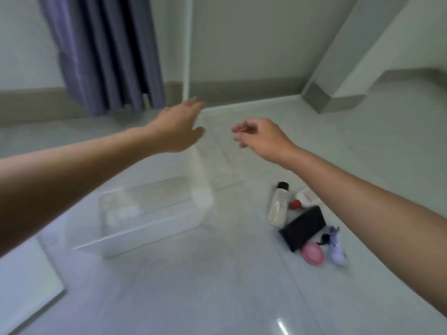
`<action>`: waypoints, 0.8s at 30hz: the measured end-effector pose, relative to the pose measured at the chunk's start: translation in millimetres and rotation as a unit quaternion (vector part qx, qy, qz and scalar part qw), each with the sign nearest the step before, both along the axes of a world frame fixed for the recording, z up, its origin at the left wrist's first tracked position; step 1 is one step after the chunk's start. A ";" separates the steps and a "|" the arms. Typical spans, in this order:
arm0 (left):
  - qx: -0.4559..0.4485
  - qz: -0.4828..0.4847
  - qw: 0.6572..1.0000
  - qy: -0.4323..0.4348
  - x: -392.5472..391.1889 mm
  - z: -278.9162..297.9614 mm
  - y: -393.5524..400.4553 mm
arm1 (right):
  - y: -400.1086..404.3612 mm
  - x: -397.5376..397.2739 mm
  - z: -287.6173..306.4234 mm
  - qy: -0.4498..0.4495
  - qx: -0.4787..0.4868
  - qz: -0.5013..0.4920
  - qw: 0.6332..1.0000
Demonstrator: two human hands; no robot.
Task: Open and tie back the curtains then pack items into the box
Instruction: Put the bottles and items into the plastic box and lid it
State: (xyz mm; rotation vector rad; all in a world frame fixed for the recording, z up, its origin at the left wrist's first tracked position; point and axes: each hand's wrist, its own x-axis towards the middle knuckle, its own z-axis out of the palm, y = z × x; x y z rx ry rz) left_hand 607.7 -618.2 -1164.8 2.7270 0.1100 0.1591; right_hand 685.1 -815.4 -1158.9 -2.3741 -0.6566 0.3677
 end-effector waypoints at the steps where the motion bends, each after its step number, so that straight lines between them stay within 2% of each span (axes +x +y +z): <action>1: 0.006 -0.035 0.999 0.002 17.8 -2.2 -27.7 | -28.6 8.7 -5.9 0.013 -0.002 -0.040 0.999; 5: -0.011 -0.087 0.996 0.020 59.1 -29.3 -131.8 | -130.2 20.0 -38.3 0.043 -0.062 -0.176 0.982; 8: -0.023 -0.107 0.991 0.072 63.1 -70.0 -190.4 | -185.4 19.6 -76.0 0.060 -0.079 -0.293 0.951; 10: -0.044 -0.083 0.989 0.112 59.1 -98.1 -215.5 | -204.3 18.1 -103.0 0.091 -0.106 -0.356 0.924; 15: -0.074 -0.018 0.977 0.197 60.2 -145.0 -243.6 | -204.4 6.6 -137.5 0.173 -0.201 -0.373 0.889; 20: -0.080 0.019 0.974 0.213 59.9 -173.8 -254.8 | -190.6 5.2 -154.2 0.153 -0.258 -0.403 0.864; 24: -0.117 0.051 0.960 0.247 60.5 -191.1 -265.5 | -187.1 -7.0 -166.6 0.147 -0.248 -0.400 0.870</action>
